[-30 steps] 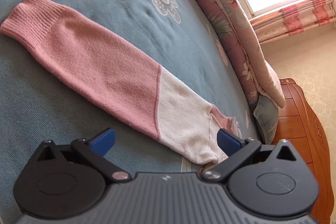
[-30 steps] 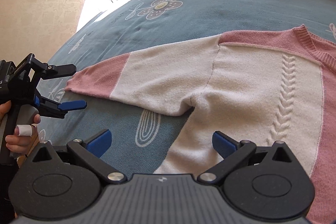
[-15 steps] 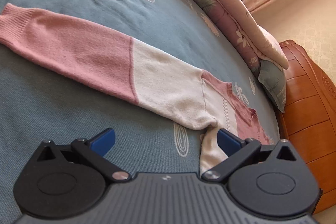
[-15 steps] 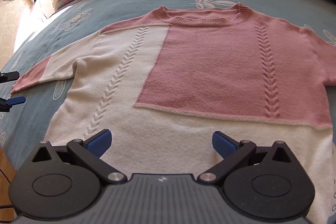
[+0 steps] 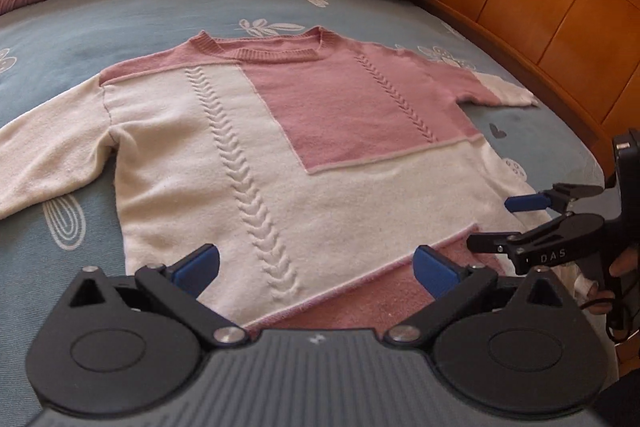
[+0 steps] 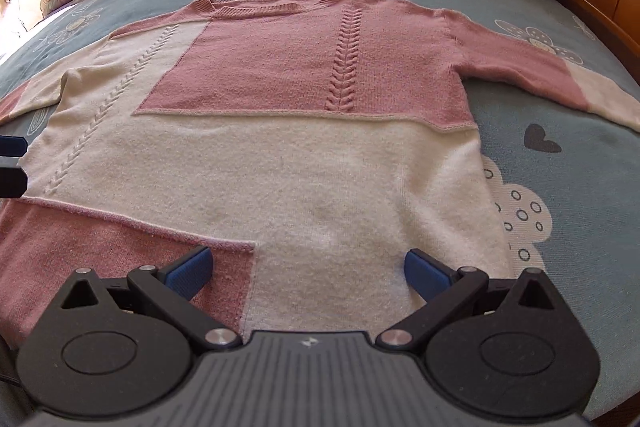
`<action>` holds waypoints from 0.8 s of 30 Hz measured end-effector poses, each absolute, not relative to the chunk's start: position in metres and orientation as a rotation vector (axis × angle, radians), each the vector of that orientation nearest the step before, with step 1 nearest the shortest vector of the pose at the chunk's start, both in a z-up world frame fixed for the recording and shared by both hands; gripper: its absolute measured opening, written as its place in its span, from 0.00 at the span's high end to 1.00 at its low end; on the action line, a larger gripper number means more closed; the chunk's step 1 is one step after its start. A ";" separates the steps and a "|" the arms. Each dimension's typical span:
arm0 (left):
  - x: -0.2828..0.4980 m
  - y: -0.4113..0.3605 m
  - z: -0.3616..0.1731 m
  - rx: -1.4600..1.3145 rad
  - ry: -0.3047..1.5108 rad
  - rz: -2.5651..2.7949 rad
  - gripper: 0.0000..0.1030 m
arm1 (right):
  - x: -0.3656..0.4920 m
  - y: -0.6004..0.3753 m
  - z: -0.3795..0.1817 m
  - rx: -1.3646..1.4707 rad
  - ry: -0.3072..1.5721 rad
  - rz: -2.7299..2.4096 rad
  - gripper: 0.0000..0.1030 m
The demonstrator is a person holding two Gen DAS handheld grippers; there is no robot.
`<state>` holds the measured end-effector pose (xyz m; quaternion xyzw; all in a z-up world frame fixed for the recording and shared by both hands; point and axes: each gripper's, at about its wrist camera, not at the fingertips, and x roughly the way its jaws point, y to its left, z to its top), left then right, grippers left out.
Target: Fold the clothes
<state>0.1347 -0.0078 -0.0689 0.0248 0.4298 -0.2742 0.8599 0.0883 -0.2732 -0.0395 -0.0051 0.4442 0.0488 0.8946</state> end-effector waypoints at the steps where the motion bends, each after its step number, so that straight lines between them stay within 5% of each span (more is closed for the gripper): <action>1: 0.129 -0.013 -0.075 0.076 0.919 -0.582 0.01 | 0.085 -0.273 -0.042 -0.031 0.900 0.103 0.00; 8: 0.084 -0.021 -0.098 0.268 0.926 -0.534 0.01 | 0.059 -0.288 -0.044 -0.063 0.859 0.146 0.00; 24: 0.075 0.006 -0.083 0.047 0.991 -0.412 0.01 | 0.034 -0.237 -0.044 -0.175 0.831 0.331 0.00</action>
